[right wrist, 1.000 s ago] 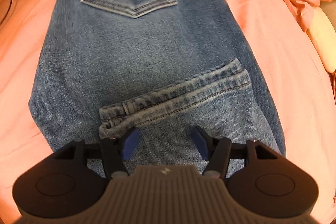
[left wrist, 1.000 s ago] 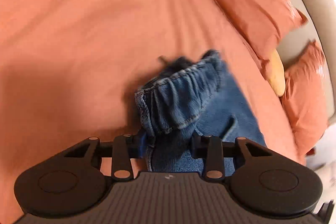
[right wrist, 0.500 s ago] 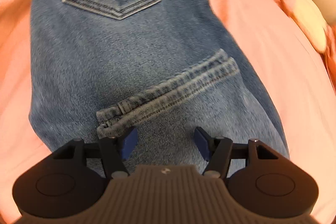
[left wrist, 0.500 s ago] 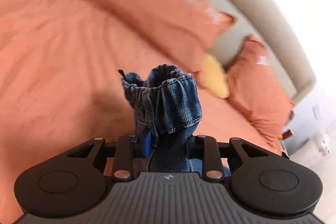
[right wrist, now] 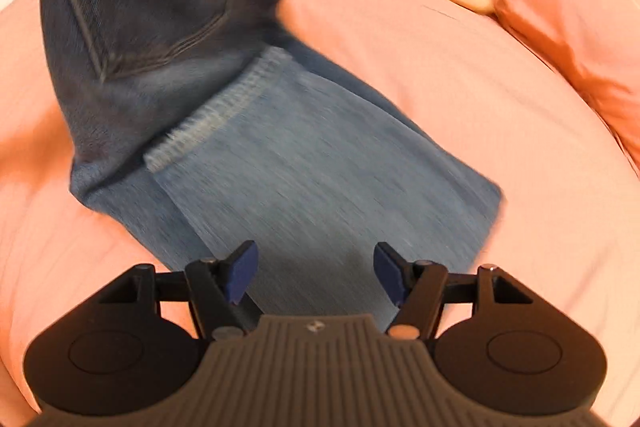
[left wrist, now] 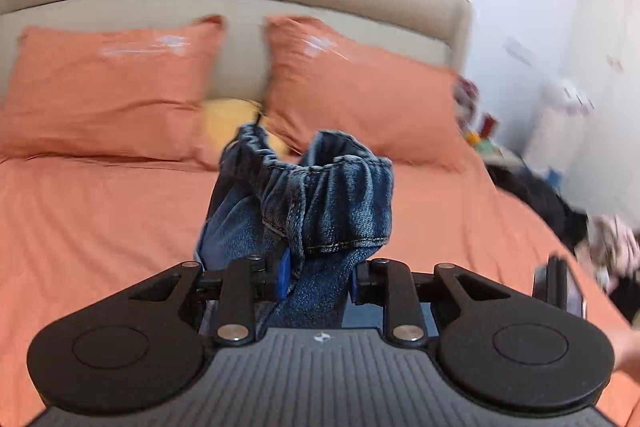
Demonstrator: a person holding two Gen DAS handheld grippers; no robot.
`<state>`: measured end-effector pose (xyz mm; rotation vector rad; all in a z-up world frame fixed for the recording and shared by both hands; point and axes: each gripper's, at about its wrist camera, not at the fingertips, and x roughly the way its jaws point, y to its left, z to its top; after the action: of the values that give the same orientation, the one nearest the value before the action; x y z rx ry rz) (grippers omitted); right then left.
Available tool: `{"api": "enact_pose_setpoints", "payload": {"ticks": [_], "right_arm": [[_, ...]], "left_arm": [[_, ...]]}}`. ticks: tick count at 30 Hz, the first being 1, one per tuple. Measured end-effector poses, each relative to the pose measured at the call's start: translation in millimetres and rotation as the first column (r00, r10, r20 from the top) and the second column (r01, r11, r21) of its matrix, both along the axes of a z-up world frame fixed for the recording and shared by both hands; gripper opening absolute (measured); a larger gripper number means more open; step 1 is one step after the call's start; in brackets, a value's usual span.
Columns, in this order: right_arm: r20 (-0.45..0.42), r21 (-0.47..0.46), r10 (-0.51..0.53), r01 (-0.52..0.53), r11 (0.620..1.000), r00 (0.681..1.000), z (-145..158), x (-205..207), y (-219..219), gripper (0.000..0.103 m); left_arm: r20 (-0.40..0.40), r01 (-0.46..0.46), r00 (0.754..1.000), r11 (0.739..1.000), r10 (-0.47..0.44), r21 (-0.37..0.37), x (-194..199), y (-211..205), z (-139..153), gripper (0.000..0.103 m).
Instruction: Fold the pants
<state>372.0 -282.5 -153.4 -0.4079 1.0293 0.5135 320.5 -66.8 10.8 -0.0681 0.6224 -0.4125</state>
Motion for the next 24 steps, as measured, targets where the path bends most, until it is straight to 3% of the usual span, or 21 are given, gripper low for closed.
{"api": "enact_pose_setpoints", "payload": {"ticks": [4,7,11,15,16,19,20,21,22,24], "right_arm": [[0.008,0.029,-0.099,0.099,0.995,0.995,2,-15,-47,0.061],[0.0,0.046,-0.148,0.148,0.988,0.989,1,-28,-75,0.061],[-0.028,0.061,-0.201,0.203,0.977,0.979,-8,-45,-106,0.061],[-0.053,0.066,-0.22,0.223,0.973,0.974,-19,-61,-127,0.061],[-0.056,0.067,-0.219,0.223,0.973,0.974,-21,-63,-130,0.061],[-0.06,0.076,-0.213,0.217,0.973,0.975,-22,-69,-133,0.061],[-0.061,0.082,-0.21,0.215,0.973,0.976,-21,-70,-133,0.061],[-0.062,0.088,-0.207,0.212,0.973,0.976,-19,-71,-131,0.061],[-0.061,0.094,-0.203,0.208,0.974,0.977,-16,-72,-130,0.062],[-0.051,0.102,-0.194,0.199,0.975,0.98,-10,-70,-128,0.062]], "left_arm": [[-0.048,0.115,0.993,0.988,-0.111,0.101,-6,-71,-32,0.03],[-0.101,0.195,0.979,0.959,-0.178,0.207,-9,-124,-69,0.03],[-0.163,0.292,0.955,0.879,-0.247,0.377,-23,-176,-121,0.03],[-0.266,0.396,0.915,0.791,-0.302,0.466,-33,-199,-162,0.036],[-0.27,0.402,0.913,0.786,-0.306,0.47,-33,-200,-165,0.037],[-0.303,0.426,0.898,0.798,-0.318,0.426,-26,-197,-164,0.057],[-0.314,0.444,0.887,0.811,-0.338,0.382,-23,-193,-160,0.078],[-0.325,0.459,0.875,0.83,-0.359,0.319,-20,-189,-156,0.089],[-0.345,0.468,0.862,0.844,-0.371,0.261,-17,-184,-151,0.09],[-0.345,0.452,0.865,0.864,-0.365,0.221,-15,-174,-144,0.088]]}}
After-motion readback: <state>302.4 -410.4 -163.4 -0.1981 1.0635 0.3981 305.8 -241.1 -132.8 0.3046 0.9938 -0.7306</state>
